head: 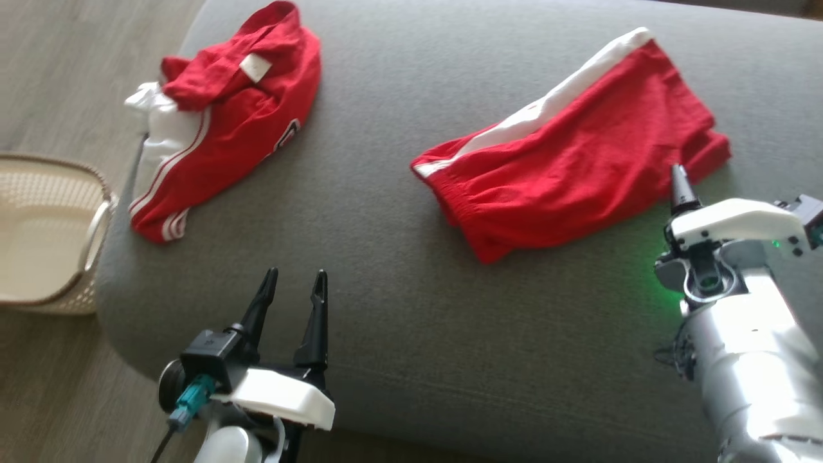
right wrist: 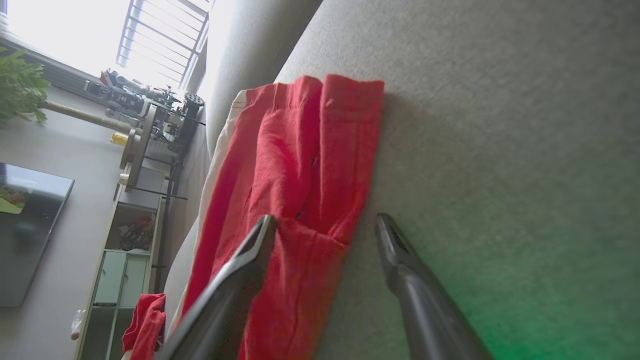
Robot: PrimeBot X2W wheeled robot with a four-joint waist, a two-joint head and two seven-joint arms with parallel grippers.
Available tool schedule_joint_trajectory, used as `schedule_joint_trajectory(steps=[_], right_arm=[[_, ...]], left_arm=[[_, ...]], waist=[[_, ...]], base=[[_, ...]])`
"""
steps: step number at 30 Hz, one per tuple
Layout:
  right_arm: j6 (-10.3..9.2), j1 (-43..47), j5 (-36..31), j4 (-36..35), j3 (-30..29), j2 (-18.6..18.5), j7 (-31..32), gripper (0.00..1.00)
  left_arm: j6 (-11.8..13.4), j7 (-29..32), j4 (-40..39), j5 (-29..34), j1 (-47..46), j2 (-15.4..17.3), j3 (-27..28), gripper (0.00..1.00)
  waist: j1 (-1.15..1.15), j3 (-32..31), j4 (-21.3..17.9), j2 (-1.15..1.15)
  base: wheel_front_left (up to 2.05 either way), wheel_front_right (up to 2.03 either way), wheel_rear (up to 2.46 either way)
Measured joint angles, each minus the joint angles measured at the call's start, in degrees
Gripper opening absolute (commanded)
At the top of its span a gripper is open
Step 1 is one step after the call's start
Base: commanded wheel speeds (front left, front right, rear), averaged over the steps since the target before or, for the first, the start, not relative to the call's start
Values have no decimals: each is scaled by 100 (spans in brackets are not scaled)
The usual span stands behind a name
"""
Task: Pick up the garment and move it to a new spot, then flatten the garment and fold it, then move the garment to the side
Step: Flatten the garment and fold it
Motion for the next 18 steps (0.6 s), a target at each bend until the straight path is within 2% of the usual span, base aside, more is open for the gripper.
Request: schedule_joint_trajectory(steps=[9,18], right_arm=[[0,-914,-48,955,-495,-455,-153,100],[-2,-1336,-433,1258,-653,-695,-212,100]], left_arm=[[54,0,-33,-126,-108,-4,-182,100],[58,0,-66,-197,-281,-7,-310,100]], waist=[[0,306,428,0],[0,562,604,0]], base=[[0,0,0],[0,0,0]])
